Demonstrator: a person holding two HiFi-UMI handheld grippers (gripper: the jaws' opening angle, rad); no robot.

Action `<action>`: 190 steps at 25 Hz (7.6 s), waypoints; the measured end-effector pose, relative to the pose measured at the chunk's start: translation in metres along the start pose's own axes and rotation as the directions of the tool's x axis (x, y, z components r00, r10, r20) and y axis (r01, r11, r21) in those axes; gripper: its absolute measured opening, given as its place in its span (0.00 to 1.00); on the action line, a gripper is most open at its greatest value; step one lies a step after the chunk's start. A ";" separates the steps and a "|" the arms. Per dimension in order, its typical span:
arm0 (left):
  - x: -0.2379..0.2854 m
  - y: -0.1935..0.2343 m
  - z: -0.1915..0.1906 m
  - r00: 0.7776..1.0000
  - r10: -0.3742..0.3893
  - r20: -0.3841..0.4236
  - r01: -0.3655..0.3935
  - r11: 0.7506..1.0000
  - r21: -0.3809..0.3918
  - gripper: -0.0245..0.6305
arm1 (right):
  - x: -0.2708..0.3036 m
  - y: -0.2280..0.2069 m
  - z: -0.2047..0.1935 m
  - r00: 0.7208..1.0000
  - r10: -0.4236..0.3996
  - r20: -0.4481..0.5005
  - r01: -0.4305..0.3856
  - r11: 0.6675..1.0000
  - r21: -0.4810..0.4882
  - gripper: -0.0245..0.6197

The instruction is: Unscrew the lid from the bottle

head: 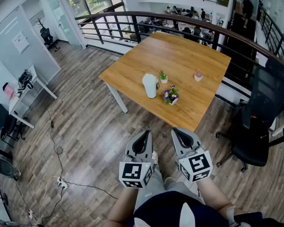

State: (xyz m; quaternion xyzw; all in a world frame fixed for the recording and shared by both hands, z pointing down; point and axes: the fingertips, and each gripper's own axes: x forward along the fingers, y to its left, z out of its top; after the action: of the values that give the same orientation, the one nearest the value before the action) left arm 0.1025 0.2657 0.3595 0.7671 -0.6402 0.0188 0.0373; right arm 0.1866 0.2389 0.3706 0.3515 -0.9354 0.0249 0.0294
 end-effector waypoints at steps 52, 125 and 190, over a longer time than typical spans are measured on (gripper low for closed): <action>0.227 0.182 -0.076 0.943 -0.181 -0.278 0.204 0.977 0.057 0.52 | 0.268 -0.104 -0.033 0.949 0.046 -0.313 -0.023 0.997 0.076 0.63; 0.375 0.192 -0.245 0.696 -0.355 -0.624 0.510 0.857 0.081 0.53 | 0.399 -0.138 -0.152 0.382 0.261 -0.887 -0.734 0.669 -0.120 0.65; 0.374 0.196 -0.250 0.664 -0.381 -0.643 0.519 0.854 0.030 0.53 | 0.417 -0.133 -0.142 0.621 0.213 -0.754 -0.296 0.955 0.026 0.66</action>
State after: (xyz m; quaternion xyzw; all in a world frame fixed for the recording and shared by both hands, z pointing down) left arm -0.0180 -0.1157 0.6442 0.8518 -0.3754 0.3255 0.1658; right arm -0.0336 -0.1245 0.5459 0.1717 -0.8797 0.1243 0.4257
